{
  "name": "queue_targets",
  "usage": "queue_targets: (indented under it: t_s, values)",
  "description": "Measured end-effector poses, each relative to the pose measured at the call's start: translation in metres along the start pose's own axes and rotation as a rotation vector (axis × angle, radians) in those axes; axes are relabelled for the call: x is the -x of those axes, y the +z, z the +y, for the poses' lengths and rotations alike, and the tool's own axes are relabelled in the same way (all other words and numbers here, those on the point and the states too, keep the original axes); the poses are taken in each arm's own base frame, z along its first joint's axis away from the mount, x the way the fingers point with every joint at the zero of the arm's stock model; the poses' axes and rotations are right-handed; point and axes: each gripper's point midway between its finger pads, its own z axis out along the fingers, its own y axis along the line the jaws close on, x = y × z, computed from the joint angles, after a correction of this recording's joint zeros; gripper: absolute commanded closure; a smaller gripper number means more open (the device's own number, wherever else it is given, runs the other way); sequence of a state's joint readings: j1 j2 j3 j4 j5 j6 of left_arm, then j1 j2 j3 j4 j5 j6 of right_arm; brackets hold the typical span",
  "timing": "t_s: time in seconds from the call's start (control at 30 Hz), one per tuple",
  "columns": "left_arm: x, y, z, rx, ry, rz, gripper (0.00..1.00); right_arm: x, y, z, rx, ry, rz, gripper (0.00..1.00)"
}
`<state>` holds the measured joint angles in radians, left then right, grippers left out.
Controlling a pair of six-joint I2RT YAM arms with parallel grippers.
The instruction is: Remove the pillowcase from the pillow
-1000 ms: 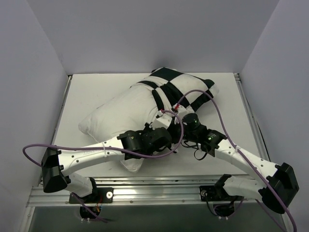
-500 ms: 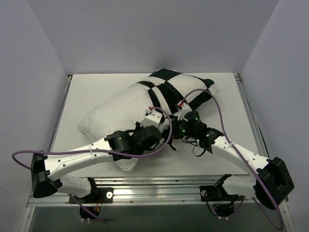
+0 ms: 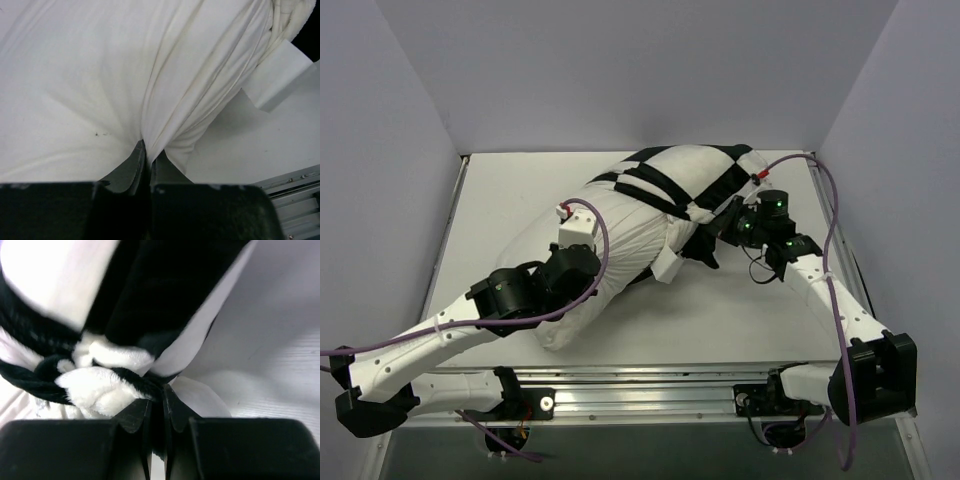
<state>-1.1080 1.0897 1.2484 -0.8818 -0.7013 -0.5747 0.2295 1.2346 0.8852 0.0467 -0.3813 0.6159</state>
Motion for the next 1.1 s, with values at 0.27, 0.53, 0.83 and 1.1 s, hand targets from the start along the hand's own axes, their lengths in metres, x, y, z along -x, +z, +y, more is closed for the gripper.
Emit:
queue_targets:
  t_s: [0.27, 0.53, 0.83, 1.1]
  values:
    - [0.013, -0.027, 0.011, -0.058, -0.055, -0.016, 0.98, 0.039, -0.02, -0.012, 0.0, 0.157, -0.07, 1.0]
    - [0.012, -0.016, -0.003, -0.079, -0.002, 0.012, 0.98, 0.047, -0.027, -0.007, 0.036, 0.103, -0.082, 0.95]
    - [0.006, -0.002, -0.023, -0.117, 0.033, 0.052, 0.98, 0.002, -0.013, 0.011, 0.064, -0.07, 0.015, 0.53]
    - [0.001, 0.006, -0.027, -0.112, 0.051, 0.074, 0.98, -0.04, -0.012, 0.028, 0.106, -0.217, 0.08, 0.19]
